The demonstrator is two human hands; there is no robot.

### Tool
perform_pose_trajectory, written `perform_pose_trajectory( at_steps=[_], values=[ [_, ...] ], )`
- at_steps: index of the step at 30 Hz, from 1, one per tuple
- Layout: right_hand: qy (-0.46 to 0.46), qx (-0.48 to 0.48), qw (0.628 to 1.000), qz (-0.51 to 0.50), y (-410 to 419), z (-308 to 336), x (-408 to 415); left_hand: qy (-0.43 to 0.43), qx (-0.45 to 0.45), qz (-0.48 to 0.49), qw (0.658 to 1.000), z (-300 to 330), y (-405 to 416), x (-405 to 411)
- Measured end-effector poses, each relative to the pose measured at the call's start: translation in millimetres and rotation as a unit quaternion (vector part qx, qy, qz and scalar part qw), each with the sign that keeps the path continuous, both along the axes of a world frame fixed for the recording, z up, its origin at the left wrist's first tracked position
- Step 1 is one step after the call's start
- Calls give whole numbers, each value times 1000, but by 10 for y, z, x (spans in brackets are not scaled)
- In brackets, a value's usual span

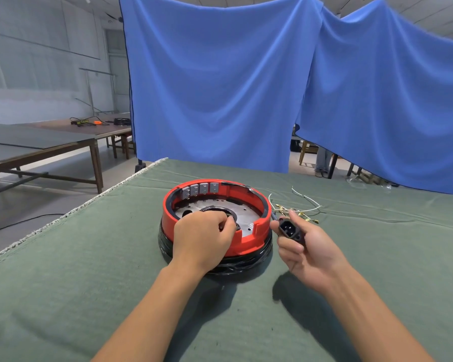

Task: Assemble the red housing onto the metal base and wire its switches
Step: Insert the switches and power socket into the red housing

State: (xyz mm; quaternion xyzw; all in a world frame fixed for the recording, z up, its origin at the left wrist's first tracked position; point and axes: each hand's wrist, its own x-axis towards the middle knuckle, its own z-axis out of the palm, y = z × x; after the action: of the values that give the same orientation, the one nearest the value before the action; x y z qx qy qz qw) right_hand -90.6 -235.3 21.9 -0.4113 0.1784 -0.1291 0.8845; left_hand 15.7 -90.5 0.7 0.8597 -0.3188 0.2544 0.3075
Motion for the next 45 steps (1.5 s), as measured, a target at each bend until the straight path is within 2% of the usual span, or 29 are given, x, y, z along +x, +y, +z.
perform_pose_trajectory(
  at_steps=[5, 9, 13, 16, 19, 21, 25, 28, 31, 39, 45],
  values=[
    [-6, -7, 1000, 9, 68, 47, -4, 2, -1, -2, 1000, -5, 2, -2],
    [-32, 30, 998, -37, 63, 65, -8, 4, -4, -5, 1000, 0, 5, -9],
    [-22, 19, 997, -73, 55, 69, -16, 3, -10, -6, 1000, -5, 3, -11],
    [11, -59, 993, -99, 55, 30, -8, 4, -14, -6, 1000, -4, -6, -3],
    [47, -221, 958, -176, 71, -5, 15, 10, -12, -9, 1000, -6, 1, -12],
    [25, -257, 945, -200, 82, -10, 26, 17, -34, -15, 999, 13, 9, -40],
    [-10, -240, 959, -151, 146, -3, 37, -23, -106, -107, 988, 77, -8, -137],
    [-29, -208, 971, -111, 182, -16, 36, -21, -100, -183, 978, 91, -30, -228],
    [-33, -168, 982, -79, 213, -6, 16, -15, -71, -220, 973, 97, -42, -281],
    [-25, -182, 981, -56, 168, 4, -4, 51, -116, -236, 964, 102, -20, -286],
    [-35, -162, 985, -36, 143, 6, -16, 45, -114, -212, 969, 85, -26, -284]
  ],
)
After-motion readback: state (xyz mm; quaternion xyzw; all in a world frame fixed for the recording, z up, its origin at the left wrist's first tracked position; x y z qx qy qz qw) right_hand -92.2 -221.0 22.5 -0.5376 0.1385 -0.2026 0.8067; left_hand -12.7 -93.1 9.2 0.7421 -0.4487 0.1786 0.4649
